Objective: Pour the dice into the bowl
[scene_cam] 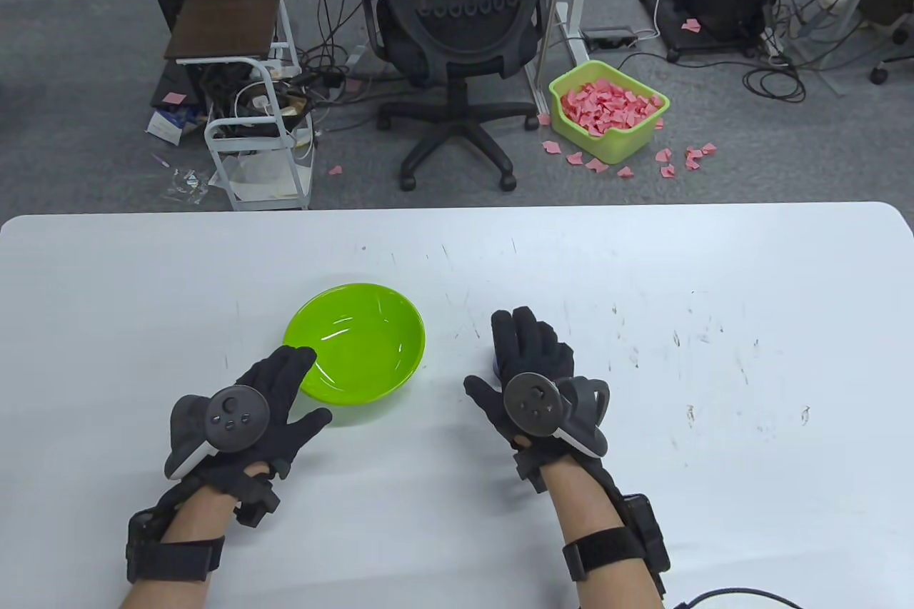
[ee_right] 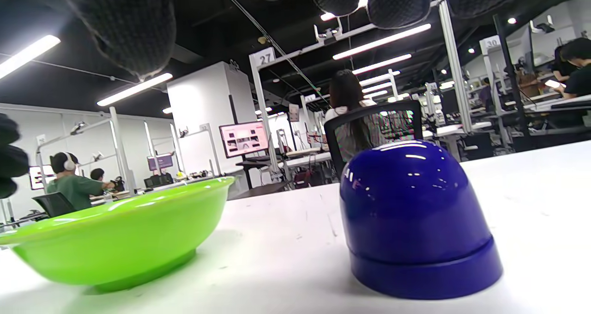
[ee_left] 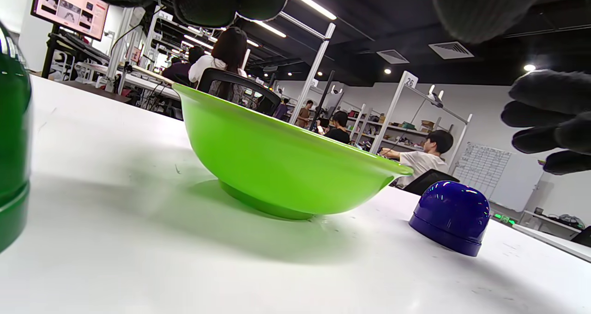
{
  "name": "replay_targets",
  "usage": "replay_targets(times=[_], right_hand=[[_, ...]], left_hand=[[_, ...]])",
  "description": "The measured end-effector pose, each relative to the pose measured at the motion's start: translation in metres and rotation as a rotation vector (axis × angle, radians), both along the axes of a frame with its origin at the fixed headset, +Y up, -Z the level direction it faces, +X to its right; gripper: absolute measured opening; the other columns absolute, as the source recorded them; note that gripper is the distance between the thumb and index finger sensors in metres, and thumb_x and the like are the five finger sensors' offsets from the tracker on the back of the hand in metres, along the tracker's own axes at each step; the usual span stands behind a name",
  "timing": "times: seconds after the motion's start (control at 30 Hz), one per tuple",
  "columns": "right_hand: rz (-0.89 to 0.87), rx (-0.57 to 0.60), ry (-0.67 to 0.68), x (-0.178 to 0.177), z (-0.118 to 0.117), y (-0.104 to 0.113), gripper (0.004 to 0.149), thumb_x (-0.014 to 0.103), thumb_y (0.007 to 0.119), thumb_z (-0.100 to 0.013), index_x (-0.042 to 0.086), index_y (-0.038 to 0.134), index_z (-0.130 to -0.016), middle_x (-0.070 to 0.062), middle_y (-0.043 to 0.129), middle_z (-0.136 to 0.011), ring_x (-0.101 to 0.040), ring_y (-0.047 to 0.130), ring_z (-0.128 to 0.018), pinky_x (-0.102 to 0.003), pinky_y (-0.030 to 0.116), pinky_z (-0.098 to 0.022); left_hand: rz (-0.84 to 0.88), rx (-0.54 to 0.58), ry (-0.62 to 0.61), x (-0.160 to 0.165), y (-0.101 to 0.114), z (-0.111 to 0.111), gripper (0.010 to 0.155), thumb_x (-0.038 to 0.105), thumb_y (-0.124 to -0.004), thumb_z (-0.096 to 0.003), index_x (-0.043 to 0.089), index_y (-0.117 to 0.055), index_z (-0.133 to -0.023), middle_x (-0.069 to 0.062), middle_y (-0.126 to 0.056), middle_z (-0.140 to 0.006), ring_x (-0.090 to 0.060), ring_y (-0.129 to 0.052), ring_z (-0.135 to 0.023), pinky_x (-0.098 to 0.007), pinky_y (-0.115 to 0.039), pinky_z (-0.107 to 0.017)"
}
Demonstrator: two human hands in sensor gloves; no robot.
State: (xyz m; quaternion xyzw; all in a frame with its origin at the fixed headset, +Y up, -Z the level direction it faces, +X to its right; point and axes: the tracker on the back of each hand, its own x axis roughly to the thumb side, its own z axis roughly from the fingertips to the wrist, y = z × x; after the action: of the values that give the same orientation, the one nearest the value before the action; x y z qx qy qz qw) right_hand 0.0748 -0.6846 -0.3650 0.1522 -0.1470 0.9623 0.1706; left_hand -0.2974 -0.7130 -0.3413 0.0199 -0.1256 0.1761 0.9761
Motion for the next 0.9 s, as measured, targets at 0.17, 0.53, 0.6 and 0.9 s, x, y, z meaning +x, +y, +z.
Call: replay_targets(times=[0.17, 0.53, 0.6, 0.9], right_hand=[[0.040, -0.086, -0.059, -0.001, -0.027, -0.002, 0.095, 0.054, 0.080, -0.054, 0.008, 0.027, -0.117, -0.033, 0.032, -0.122, -0.066, 0.045, -0.099, -0.081, 0.047, -0.065], [0.167, -0.337, -0.204, -0.006, -0.077, -0.035, 0.099, 0.056, 0.084, -0.051, 0.008, 0.028, -0.117, -0.033, 0.034, -0.122, -0.068, 0.048, -0.098, -0.081, 0.051, -0.064], [0.175, -0.381, -0.231, -0.008, -0.085, -0.041, 0.099, 0.056, 0.085, -0.050, 0.008, 0.030, -0.117, -0.033, 0.035, -0.121, -0.068, 0.050, -0.097, -0.081, 0.053, -0.063], [0.239, -0.406, -0.305, -0.012, -0.097, -0.053, 0.093, 0.047, 0.094, -0.046, 0.004, 0.045, -0.113, -0.032, 0.056, -0.113, -0.064, 0.076, -0.083, -0.075, 0.071, -0.055]], left_hand=[[0.008, 0.000, 0.001, -0.001, 0.000, 0.000, 0.085, 0.067, -0.072, -0.0438, 0.037, -0.034, -0.113, -0.010, -0.046, -0.120, -0.040, -0.056, -0.109, -0.066, -0.053, -0.078], [0.029, -0.025, -0.001, -0.001, 0.000, -0.002, 0.085, 0.067, -0.072, -0.0437, 0.037, -0.034, -0.113, -0.011, -0.046, -0.120, -0.040, -0.056, -0.109, -0.066, -0.053, -0.078], [0.032, -0.026, -0.003, -0.001, 0.000, -0.002, 0.085, 0.067, -0.072, -0.0437, 0.037, -0.033, -0.113, -0.011, -0.046, -0.120, -0.040, -0.057, -0.109, -0.066, -0.053, -0.078], [0.065, -0.038, 0.000, -0.004, 0.000, -0.003, 0.086, 0.067, -0.073, -0.0437, 0.037, -0.032, -0.113, -0.011, -0.046, -0.120, -0.041, -0.057, -0.109, -0.066, -0.054, -0.077]])
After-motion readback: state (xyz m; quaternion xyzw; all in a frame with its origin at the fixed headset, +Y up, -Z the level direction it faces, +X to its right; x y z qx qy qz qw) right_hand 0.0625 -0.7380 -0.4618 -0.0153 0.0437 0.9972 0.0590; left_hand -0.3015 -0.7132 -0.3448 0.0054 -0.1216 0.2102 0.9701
